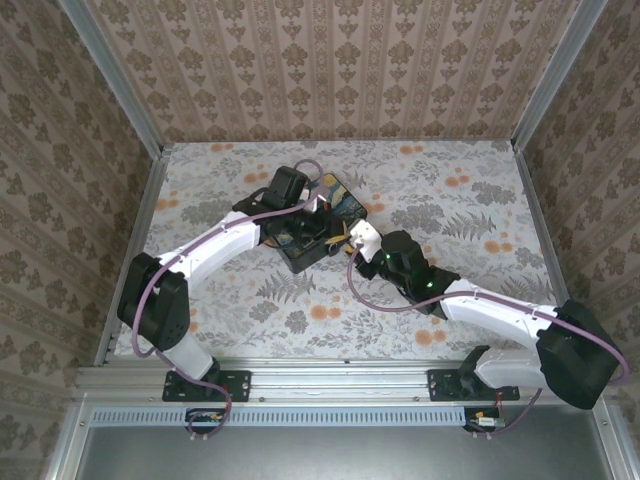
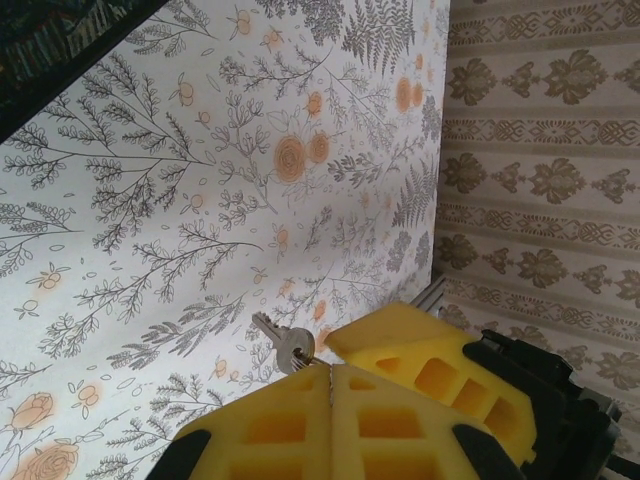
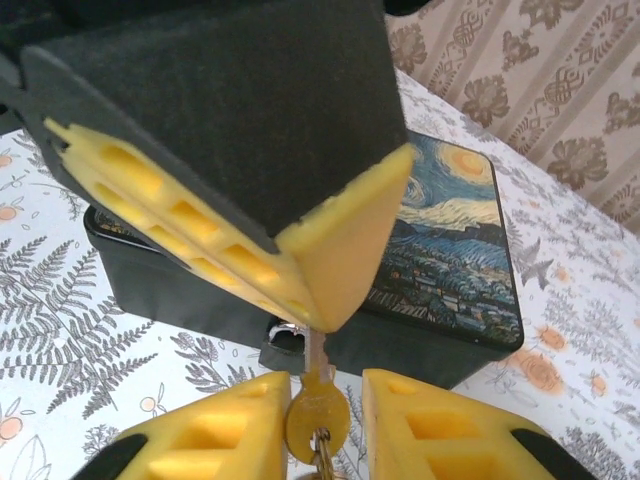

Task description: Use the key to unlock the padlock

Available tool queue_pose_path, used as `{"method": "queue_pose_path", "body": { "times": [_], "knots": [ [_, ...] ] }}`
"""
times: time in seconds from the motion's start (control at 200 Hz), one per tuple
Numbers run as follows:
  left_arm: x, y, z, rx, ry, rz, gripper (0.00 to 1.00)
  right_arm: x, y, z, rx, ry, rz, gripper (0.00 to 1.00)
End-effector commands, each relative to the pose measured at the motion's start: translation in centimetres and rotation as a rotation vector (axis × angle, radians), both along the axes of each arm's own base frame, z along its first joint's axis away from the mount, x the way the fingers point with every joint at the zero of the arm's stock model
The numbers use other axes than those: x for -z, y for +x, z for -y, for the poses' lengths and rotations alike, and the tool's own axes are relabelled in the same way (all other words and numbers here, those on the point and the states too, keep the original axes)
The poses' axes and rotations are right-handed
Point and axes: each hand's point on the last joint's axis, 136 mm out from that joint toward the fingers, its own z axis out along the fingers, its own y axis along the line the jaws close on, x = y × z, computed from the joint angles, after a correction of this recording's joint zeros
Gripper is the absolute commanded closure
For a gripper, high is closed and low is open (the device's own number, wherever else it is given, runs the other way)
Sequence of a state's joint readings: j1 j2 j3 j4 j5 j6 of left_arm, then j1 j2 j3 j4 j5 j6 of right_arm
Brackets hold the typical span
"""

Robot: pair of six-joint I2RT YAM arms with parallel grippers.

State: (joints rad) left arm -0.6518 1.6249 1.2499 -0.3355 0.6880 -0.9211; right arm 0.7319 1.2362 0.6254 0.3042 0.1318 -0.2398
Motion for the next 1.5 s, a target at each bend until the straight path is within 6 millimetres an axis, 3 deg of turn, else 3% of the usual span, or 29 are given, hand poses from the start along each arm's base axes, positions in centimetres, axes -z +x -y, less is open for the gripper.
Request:
{"method": "queue_pose_path", "body": {
  "times": [0.0, 0.27, 0.4, 0.55, 0.635, 0.735, 0.855, 1.085, 1.265, 1.495],
  "knots": [
    [0.0, -0.2, -0.1, 0.007, -0.016, -0.017, 1.00, -1.6, 1.1, -0.1, 0.041, 0.015, 0.055, 0.81],
    [0.6, -0.2, -0.9, -0.029, 0.001, -0.028, 1.00, -1.7, 0.1, -0.7, -0.016, 0.042, 0.024, 0.99],
    [0.6, 0.3, -1.5, -0.035, 0.005, 0.000, 0.72, -0.9, -1.8, -1.7, -0.118, 0.046, -0.081, 1.00],
    [-0.7, 1.4, -3.2, 0.004, 0.014, 0.156, 0.57, -0.1, -4.0, -2.4, -0.237, 0.134, -0.264, 1.00],
    [-2.2, 1.0, -3.6, 0.104, -0.022, 0.319, 0.57, -0.5, -4.7, -2.3, -0.303, 0.259, -0.407, 1.00],
    [-4.1, -1.4, -3.2, 0.282, -0.122, 0.489, 0.57, -1.8, -5.1, -1.9, -0.381, 0.404, -0.561, 1.00],
    [-4.9, -3.8, -3.6, 0.397, -0.211, 0.599, 0.57, -3.3, -5.7, -1.9, -0.490, 0.484, -0.683, 1.00],
    [-4.1, -4.5, -3.0, 0.482, -0.257, 0.602, 0.57, -4.6, -6.8, -2.9, -0.630, 0.538, -0.813, 1.00],
    [-3.6, -4.7, -2.8, 0.494, -0.278, 0.579, 0.63, -4.9, -6.9, -3.0, -0.650, 0.551, -0.833, 1.00],
    [-3.9, -6.7, -2.4, 0.555, -0.340, 0.567, 0.74, -4.4, -6.5, -3.3, -0.647, 0.553, -0.870, 1.00]
  ]
}}
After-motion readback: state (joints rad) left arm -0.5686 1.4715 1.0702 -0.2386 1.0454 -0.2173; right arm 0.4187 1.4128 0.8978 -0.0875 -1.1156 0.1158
